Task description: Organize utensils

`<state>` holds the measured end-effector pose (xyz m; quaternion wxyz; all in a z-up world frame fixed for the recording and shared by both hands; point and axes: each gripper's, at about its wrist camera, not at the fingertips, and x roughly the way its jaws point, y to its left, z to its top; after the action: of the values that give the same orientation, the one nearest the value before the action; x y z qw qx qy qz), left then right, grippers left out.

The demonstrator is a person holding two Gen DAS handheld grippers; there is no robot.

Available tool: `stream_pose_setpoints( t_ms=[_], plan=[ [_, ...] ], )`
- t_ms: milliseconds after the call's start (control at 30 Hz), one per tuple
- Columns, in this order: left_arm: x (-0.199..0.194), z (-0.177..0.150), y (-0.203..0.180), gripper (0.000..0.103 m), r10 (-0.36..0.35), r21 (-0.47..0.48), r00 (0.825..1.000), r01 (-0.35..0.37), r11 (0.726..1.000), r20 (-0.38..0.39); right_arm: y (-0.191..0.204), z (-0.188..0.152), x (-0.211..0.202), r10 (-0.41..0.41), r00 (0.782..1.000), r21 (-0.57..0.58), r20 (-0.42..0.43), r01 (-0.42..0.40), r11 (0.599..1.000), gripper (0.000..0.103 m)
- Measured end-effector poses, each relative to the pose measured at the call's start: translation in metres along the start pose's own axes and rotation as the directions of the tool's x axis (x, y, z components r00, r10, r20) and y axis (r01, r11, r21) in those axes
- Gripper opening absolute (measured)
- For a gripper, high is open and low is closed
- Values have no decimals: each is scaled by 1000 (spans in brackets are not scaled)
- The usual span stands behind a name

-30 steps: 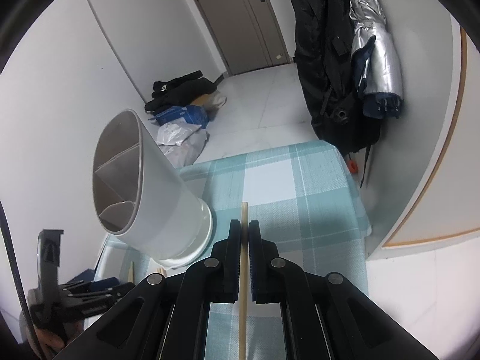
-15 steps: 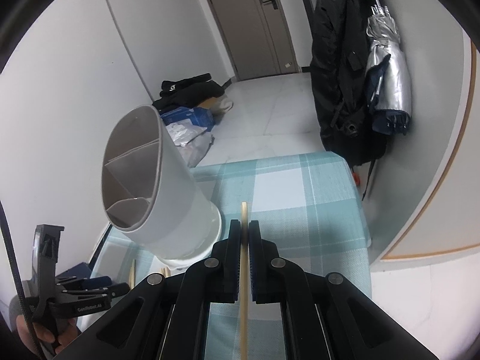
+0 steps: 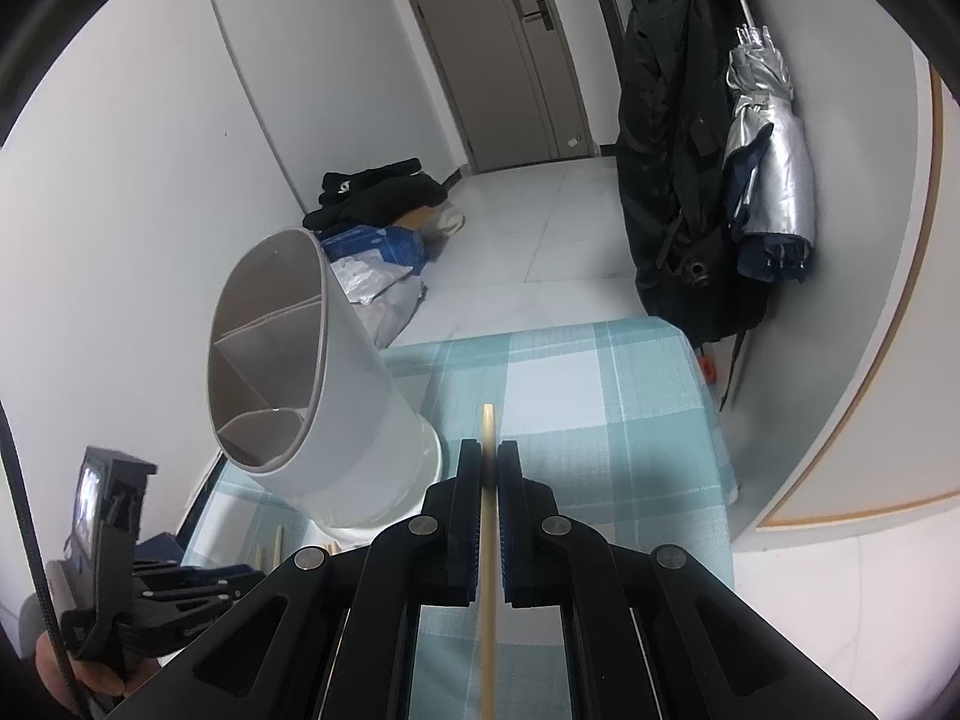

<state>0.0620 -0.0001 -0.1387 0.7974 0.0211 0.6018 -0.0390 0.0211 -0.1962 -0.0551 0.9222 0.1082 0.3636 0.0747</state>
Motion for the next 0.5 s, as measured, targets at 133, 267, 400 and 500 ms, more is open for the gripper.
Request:
stream_pose_setpoints(
  t_ms=[133,267,400,500],
  plan=[
    [1,4,9,2,-61,-49,998,63,997,32,0,-2,-5,9,1000,2,10,-9,1000,4],
    [-23,2,25,2,-112,-102,982,128,986,152,4,-3,-18,40,998,-1,52,-40,999,4],
    [-59,-6,36,2,-159,-111,947,197,974,280,16,-5,-34,78,992,-33,99,-75,997,4],
    [-91,-18,35,2,-177,-86,904,227,970,389,26,-10,-48,102,985,-52,140,-96,994,4]
  ],
)
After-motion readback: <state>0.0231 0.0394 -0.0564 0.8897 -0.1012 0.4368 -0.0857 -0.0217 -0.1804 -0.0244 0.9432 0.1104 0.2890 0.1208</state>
